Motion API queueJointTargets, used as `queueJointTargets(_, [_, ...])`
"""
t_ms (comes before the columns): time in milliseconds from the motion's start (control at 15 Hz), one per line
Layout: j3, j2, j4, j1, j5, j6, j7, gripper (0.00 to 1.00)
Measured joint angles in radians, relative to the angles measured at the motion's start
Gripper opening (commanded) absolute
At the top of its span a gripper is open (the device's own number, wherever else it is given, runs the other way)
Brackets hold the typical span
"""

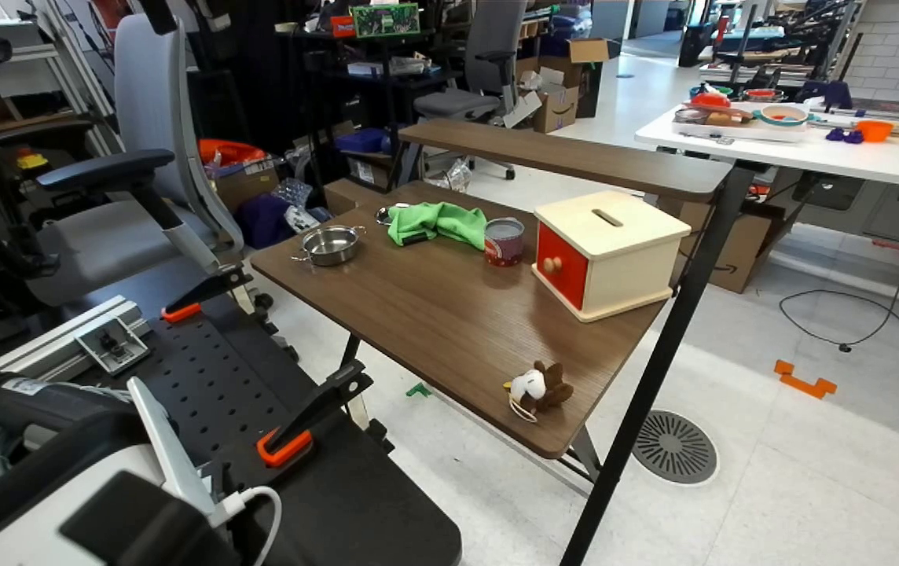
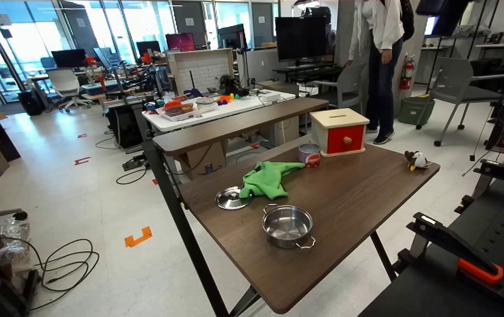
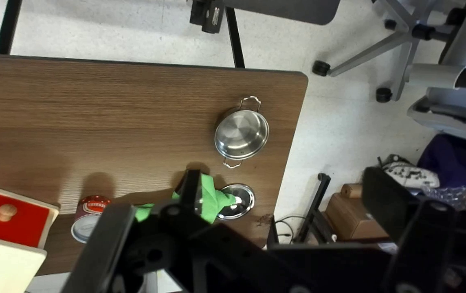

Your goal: Pick up the lid and close the pot

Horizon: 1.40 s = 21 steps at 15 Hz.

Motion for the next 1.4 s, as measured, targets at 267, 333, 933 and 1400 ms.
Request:
queueJointTargets(267, [0.026,0.049,-0.005,0.001,0.017,0.056,0.038,1.0])
queueJointTargets(333, [0.026,0.051,-0.005,0.001,0.018,0.058,0.038,1.0])
queueJointTargets(933, [0.026,0.052,-0.006,0.001,0.019,0.061,0.038,1.0])
queueJointTargets(1400, [0.073,0.226,0.007,0.0,0.06,0.454,0.252,1.0])
